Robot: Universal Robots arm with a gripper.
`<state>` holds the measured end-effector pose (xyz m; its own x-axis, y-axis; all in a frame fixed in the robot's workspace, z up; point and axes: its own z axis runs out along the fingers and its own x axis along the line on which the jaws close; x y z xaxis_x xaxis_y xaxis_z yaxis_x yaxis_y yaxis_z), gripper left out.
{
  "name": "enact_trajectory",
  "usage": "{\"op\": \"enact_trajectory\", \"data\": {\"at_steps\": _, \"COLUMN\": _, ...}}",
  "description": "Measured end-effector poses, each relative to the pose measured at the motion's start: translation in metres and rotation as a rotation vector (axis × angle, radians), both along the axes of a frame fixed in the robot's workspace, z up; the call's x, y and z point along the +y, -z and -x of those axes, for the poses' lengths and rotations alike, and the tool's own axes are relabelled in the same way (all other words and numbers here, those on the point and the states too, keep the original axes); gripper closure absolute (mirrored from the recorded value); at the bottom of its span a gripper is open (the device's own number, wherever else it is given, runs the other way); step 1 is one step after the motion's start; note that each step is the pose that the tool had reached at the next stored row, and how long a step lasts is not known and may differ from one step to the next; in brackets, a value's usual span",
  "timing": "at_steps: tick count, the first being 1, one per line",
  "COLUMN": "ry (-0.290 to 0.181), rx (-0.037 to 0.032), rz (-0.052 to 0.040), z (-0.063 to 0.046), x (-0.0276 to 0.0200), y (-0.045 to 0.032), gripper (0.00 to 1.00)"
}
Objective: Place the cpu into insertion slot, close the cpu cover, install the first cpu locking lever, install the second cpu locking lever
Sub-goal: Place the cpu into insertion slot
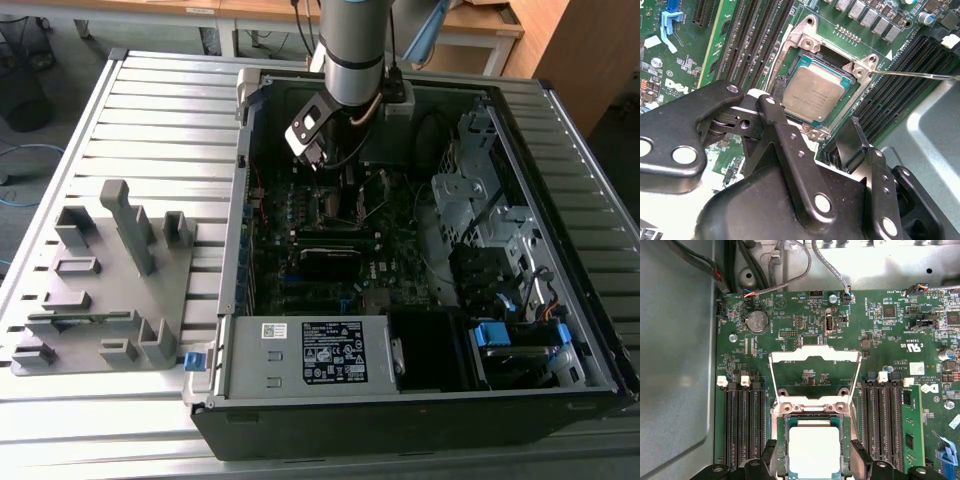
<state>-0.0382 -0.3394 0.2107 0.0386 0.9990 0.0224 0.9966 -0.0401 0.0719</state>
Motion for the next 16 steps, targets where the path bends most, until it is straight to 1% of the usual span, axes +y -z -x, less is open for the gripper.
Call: {"op": "enact_trajectory", "data": {"at_steps": 16, "ry": 0.0, "rx": 0.0, "rz": -0.0001, "z": 0.0, "x": 0.0, "y": -0.0014, "gripper": 0.33}}
